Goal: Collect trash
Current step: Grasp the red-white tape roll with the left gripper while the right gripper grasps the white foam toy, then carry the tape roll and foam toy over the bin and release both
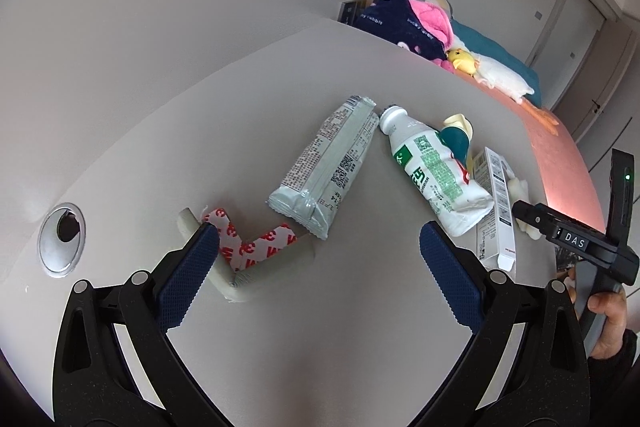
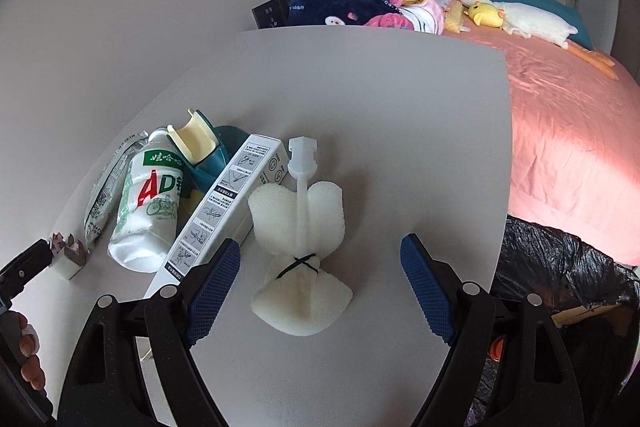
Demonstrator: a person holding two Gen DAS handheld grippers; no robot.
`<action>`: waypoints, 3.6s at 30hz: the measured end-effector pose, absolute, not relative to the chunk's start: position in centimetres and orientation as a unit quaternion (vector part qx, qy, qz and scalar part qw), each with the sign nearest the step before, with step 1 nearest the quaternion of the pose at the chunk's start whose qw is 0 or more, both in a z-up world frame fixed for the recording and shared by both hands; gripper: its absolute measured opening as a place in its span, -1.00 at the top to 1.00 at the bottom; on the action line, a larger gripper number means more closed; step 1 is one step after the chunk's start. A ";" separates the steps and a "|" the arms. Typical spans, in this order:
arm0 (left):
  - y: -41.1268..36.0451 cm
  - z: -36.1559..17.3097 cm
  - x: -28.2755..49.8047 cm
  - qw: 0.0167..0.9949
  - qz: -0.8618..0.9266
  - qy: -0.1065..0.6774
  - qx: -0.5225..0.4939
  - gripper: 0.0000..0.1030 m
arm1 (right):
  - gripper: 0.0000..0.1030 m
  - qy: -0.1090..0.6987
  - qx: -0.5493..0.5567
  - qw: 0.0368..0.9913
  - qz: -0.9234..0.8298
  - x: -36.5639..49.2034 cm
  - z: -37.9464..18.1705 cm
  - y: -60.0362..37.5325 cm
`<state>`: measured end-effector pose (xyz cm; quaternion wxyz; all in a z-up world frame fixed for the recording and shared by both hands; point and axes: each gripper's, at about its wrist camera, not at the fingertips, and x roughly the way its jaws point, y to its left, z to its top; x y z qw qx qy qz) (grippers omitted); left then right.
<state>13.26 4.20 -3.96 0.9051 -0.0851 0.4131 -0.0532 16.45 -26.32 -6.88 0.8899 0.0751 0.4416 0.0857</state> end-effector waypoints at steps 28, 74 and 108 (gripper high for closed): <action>6.1 -8.0 14.7 0.895 0.015 0.445 -0.039 -0.56 | 0.27 0.423 0.062 0.898 0.105 15.8 -6.3 -25.7; -7.4 -2.2 6.9 0.914 -0.096 0.395 -0.007 -0.56 | 0.27 0.371 0.094 0.919 0.099 4.4 -0.7 -32.7; -21.3 -0.8 4.8 0.897 -0.211 0.386 0.054 -0.56 | 0.27 0.339 0.137 0.930 0.023 -1.6 0.5 -43.3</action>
